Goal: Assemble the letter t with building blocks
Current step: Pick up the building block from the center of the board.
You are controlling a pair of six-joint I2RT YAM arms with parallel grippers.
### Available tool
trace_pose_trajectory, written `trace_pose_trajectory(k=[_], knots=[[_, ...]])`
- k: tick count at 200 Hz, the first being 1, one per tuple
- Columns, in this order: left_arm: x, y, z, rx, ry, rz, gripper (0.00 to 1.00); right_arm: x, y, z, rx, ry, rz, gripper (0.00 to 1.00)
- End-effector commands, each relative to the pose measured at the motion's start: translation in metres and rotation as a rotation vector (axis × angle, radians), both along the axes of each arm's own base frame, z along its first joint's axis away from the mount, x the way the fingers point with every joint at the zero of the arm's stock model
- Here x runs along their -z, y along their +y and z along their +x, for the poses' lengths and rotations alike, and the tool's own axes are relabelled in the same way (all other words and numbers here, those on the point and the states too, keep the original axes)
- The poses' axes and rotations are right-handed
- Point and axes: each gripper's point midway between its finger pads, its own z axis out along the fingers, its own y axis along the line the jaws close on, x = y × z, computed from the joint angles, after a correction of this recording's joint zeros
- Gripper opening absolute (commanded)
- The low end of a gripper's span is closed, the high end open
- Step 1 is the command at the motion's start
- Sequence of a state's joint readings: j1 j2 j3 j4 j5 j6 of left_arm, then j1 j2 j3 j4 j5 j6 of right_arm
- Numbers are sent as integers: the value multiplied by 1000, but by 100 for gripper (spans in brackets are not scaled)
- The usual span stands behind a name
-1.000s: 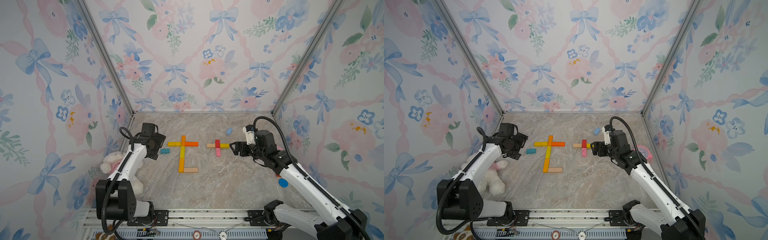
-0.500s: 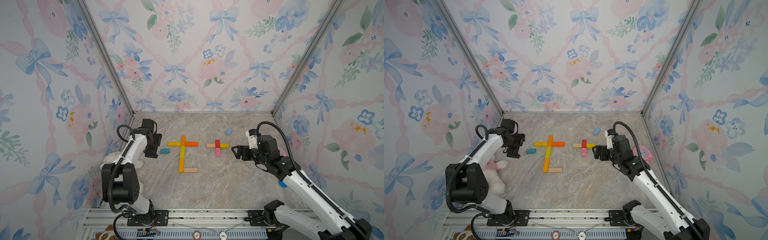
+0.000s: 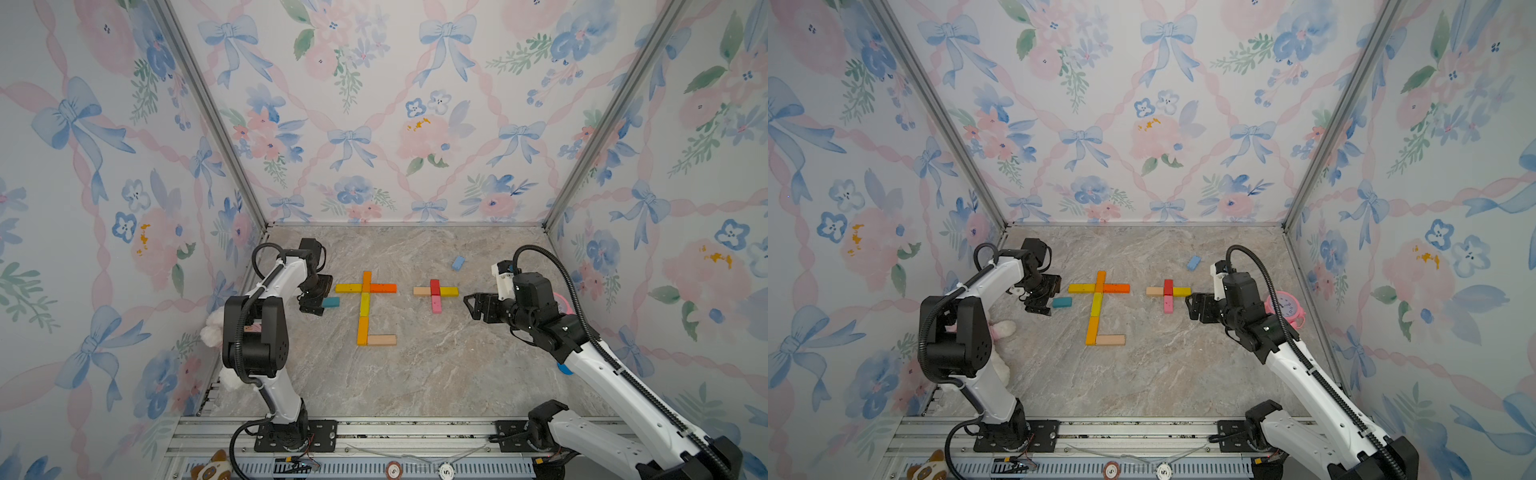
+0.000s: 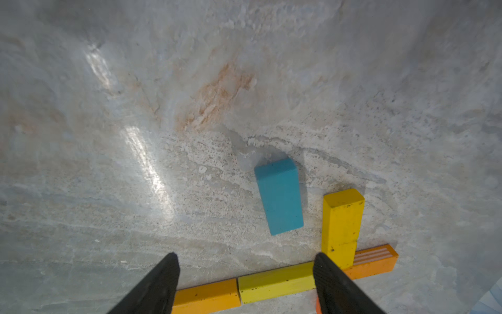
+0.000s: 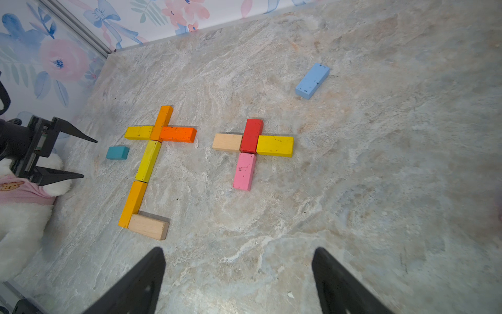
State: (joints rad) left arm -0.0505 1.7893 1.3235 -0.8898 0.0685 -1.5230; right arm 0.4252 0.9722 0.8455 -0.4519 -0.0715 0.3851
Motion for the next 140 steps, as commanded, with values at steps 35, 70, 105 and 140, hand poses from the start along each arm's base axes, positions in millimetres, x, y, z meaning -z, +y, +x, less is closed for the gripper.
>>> trace_pose_trajectory(k=[35, 70, 105, 140], knots=[[19, -10, 8, 25, 71, -2, 78, 5, -8, -5, 31, -4, 7, 87], [31, -10, 8, 22, 106, 1, 73, 8, -9, -7, 36, 3, 8, 87], [45, -7, 7, 25, 141, 12, 69, 6, -10, -8, 37, -2, 8, 88], [53, -5, 11, 31, 156, 22, 65, 7, -9, -9, 35, 1, 12, 88]])
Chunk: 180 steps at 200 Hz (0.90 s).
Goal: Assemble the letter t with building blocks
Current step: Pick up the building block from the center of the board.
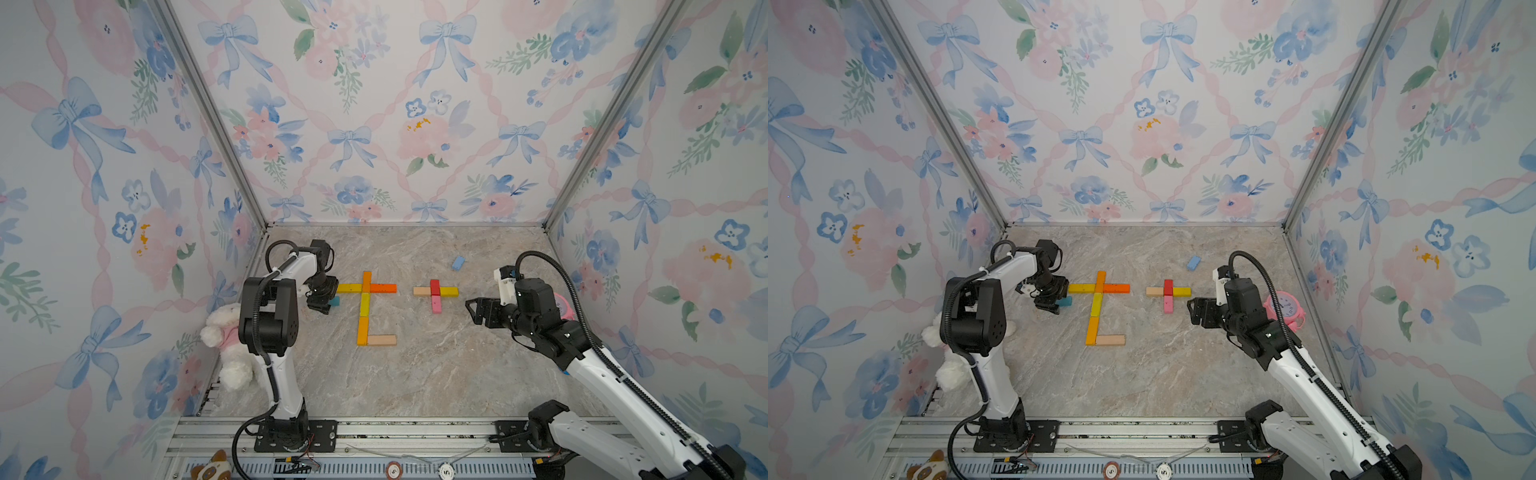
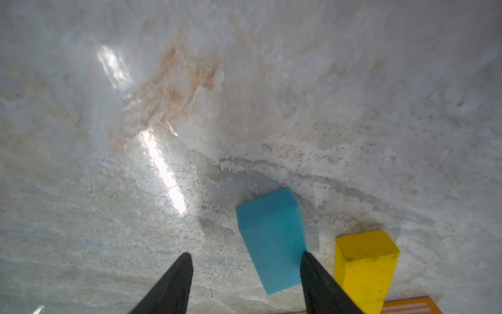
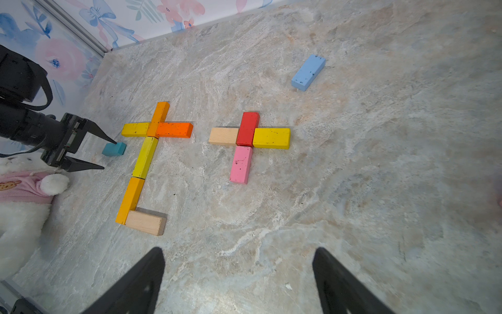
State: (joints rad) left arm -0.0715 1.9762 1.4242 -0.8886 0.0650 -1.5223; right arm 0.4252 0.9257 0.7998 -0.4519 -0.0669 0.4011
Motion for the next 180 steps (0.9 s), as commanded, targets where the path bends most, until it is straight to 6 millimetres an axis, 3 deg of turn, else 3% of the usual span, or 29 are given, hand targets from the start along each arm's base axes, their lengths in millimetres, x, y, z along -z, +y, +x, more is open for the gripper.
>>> trace_pose_trajectory(k=[1, 53, 75, 134, 165, 180], knots=[[15, 3, -9, 10, 71, 13, 65, 1, -4, -1, 20, -3, 3, 88], [15, 6, 0, 19, 57, 25, 66, 4, -5, -1, 20, 3, -1, 88], [16, 5, -1, 17, 62, 20, 62, 6, -5, -1, 20, 5, -3, 88], [15, 10, -3, 52, 53, 41, 30, 4, -4, -2, 17, 2, -2, 89], [-7, 16, 6, 136, -34, 67, 5, 5, -5, -3, 11, 3, -6, 89], [-29, 20, 8, 202, -91, 97, 0, 5, -6, -4, 8, 4, -20, 89]])
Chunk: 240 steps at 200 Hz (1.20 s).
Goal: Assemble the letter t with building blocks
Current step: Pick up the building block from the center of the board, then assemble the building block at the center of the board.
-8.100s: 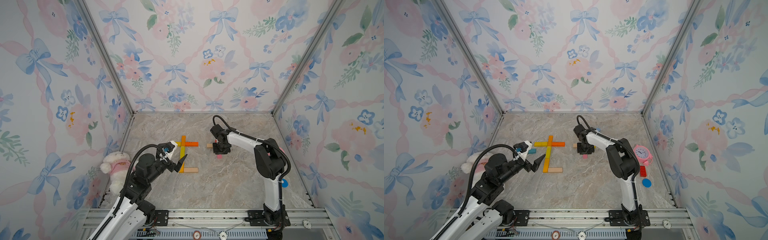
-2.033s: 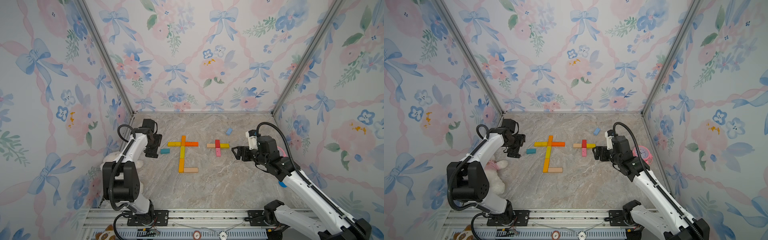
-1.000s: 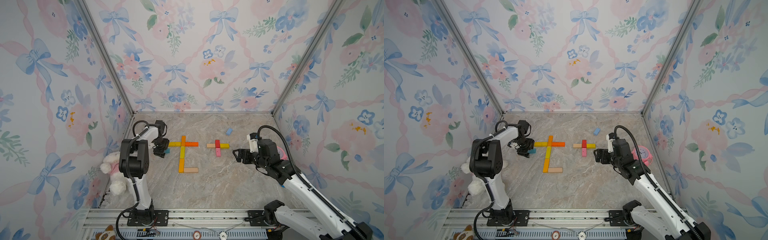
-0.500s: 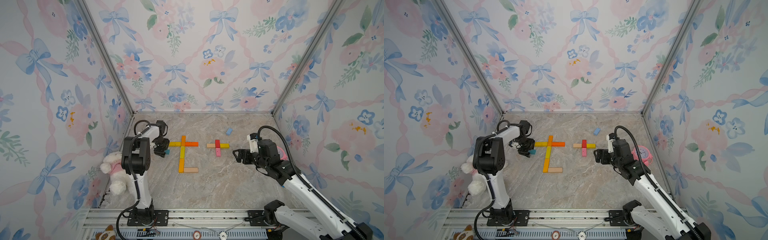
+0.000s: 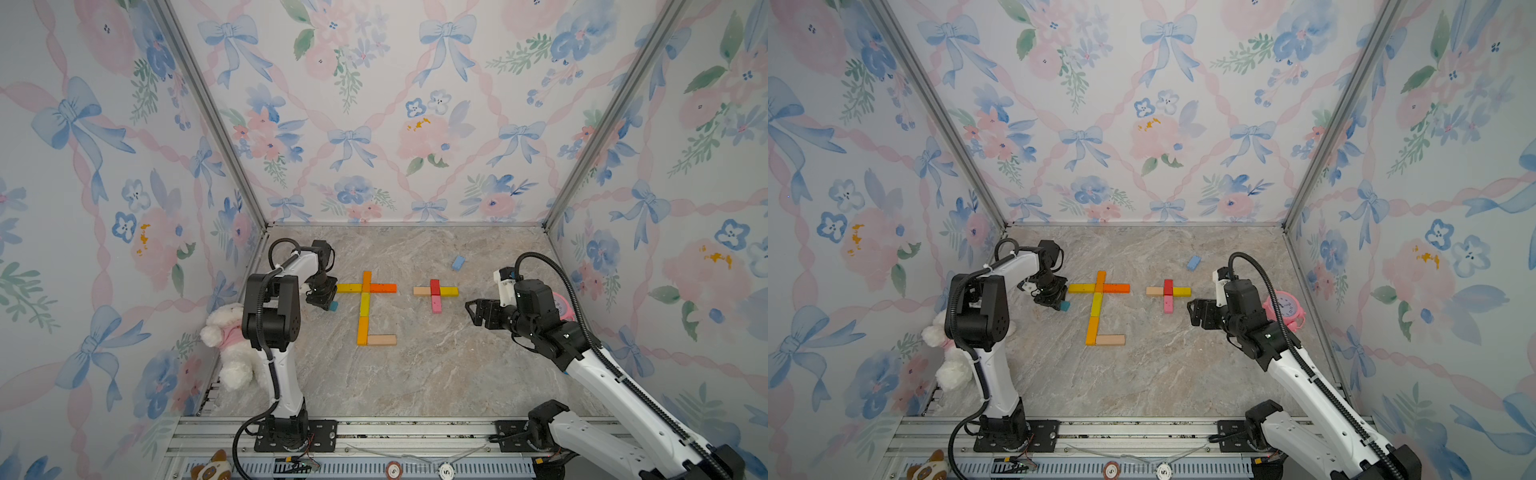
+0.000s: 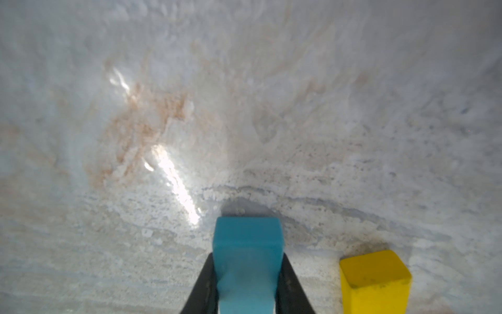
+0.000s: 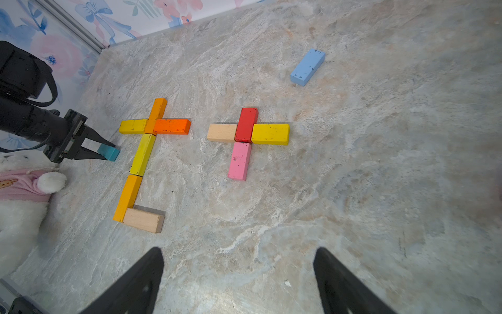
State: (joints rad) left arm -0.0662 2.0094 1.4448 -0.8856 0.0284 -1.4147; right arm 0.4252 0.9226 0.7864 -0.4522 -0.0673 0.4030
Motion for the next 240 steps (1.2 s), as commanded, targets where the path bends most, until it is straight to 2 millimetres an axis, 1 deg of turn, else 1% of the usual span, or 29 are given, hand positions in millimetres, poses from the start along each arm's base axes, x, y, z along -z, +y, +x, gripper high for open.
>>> trace_pose_trajectory(k=[1, 24, 29, 37, 42, 53, 66, 76, 95, 114, 125, 142, 157, 172, 191, 203, 221, 240], knots=[[-36, 12, 2, 106, -94, 53, 0, 0, -6, -2, 8, -6, -19, 89], [-79, 15, -6, 230, -203, 124, 0, -5, -15, -4, 29, -20, -58, 90], [-90, 12, -8, 274, -232, 144, 0, -5, -18, -4, 35, -22, -68, 91], [-107, 2, -11, 362, -283, 172, 0, -6, -23, -4, 45, -21, -78, 91], [-117, -7, -13, 420, -320, 184, 0, -7, -27, -4, 53, -19, -83, 92], [-136, -35, -21, 554, -391, 190, 0, -6, -36, -3, 79, -2, -92, 92], [-148, -77, -35, 714, -456, 158, 0, -6, -48, -1, 116, 18, -85, 92], [-153, -105, -49, 813, -480, 136, 0, -7, -53, 0, 132, 26, -72, 92], [-146, -155, -78, 981, -475, 74, 0, -11, -60, 1, 155, 24, -46, 92], [-137, -192, -104, 1095, -454, 34, 0, -16, -65, -1, 164, 13, -53, 92], [-132, -213, -118, 1149, -441, 17, 0, -15, -66, -2, 165, 14, -59, 92], [-126, -254, -138, 1282, -433, -6, 0, -11, -67, -5, 162, 27, -61, 92], [-112, -291, -153, 1405, -395, -38, 0, -8, -68, -6, 165, 31, -62, 92], [-96, -319, -165, 1490, -355, -63, 0, -5, -71, -8, 177, 34, -64, 92], [-75, -343, -176, 1580, -305, -81, 0, -3, -74, -12, 184, 41, -71, 92], [-62, -352, -179, 1623, -276, -80, 0, -2, -76, -14, 188, 43, -72, 92], [-46, -358, -179, 1657, -239, -86, 0, -2, -78, -17, 192, 38, -70, 92], [-39, -360, -174, 1683, -222, -55, 0, -1, -78, -20, 195, 35, -60, 92]])
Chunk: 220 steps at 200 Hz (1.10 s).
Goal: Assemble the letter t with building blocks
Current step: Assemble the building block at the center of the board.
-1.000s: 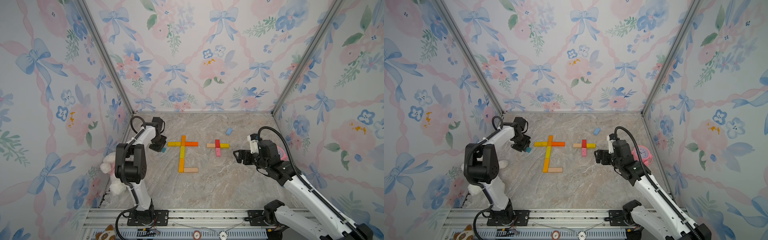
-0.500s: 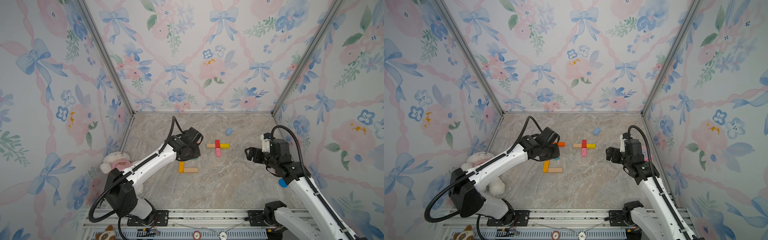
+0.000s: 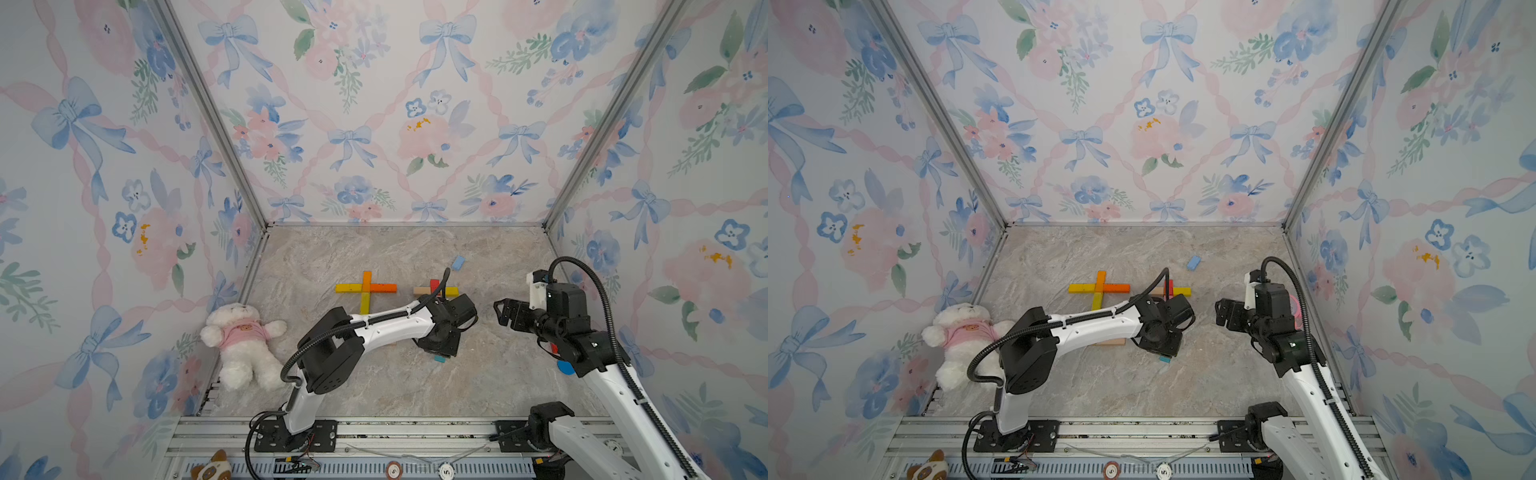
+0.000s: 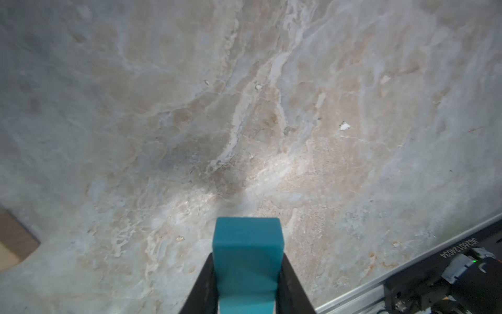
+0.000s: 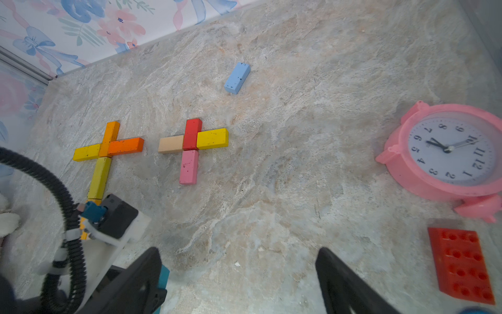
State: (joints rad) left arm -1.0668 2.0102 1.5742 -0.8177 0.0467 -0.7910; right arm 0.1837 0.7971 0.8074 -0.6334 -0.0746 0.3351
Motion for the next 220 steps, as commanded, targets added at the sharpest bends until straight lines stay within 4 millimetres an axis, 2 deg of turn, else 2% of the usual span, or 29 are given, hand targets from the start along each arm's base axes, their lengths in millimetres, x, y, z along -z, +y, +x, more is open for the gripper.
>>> trace_pose_trajectory(k=[1, 62, 126, 159, 179, 220], knots=[[0, -3, 3, 64, 0, 22, 0, 8, -4, -8, 3, 21, -3, 92], [21, 15, 40, -35, -36, 103, 0, 7, -2, -9, -2, 11, 9, 92], [33, 10, 68, -125, -20, 93, 2, 6, -1, -9, -9, 11, 14, 92], [32, 9, 79, -159, -19, 80, 5, 4, -1, -10, -13, 1, 9, 92], [39, 11, 83, -189, -1, 84, 5, 5, -1, -11, -14, 1, 8, 92], [49, 3, 85, -206, 24, 75, 5, 7, -1, -10, -19, 7, 4, 92]])
